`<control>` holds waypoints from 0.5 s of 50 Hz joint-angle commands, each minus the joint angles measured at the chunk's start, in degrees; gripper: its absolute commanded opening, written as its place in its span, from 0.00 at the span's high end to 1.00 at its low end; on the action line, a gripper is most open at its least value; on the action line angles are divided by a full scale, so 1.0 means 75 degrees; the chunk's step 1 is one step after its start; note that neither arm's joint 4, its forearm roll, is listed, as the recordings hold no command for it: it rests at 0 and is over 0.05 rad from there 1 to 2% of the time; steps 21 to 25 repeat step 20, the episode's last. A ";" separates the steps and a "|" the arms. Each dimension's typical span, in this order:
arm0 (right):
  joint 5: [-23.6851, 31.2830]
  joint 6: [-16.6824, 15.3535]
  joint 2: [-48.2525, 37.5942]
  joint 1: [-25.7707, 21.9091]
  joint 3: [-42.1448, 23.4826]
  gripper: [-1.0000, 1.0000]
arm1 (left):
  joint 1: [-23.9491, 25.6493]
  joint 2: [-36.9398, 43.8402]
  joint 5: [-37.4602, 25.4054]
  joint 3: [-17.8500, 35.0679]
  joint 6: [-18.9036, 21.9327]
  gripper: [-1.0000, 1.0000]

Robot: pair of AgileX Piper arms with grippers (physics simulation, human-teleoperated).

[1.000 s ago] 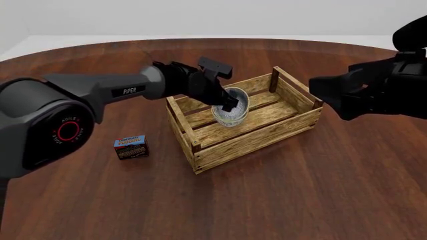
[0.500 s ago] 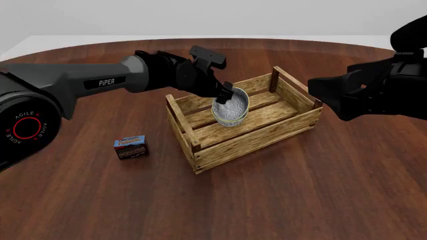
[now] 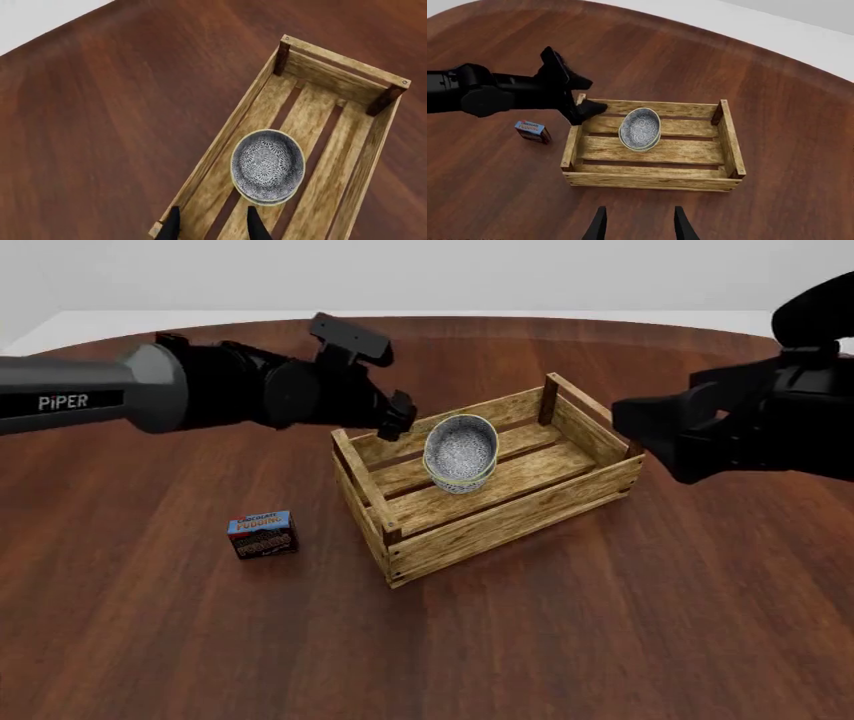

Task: Stack the right bowl on the left bowl and place them in the tray.

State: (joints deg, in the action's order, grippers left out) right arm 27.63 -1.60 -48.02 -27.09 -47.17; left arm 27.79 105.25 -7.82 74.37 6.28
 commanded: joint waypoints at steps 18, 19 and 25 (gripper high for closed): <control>-0.0099 -0.0111 -0.0358 -0.0024 -0.0056 0.00 | -0.0973 -0.3244 0.1416 -0.3248 -0.0078 0.00; -0.0067 -0.0115 -0.0342 -0.0031 -0.0074 0.00 | -0.1019 -0.3370 0.1492 -0.3424 -0.0082 0.00; -0.0061 -0.0115 -0.0339 -0.0029 -0.0078 0.00 | -0.1047 -0.3440 0.1525 -0.3515 -0.0098 0.00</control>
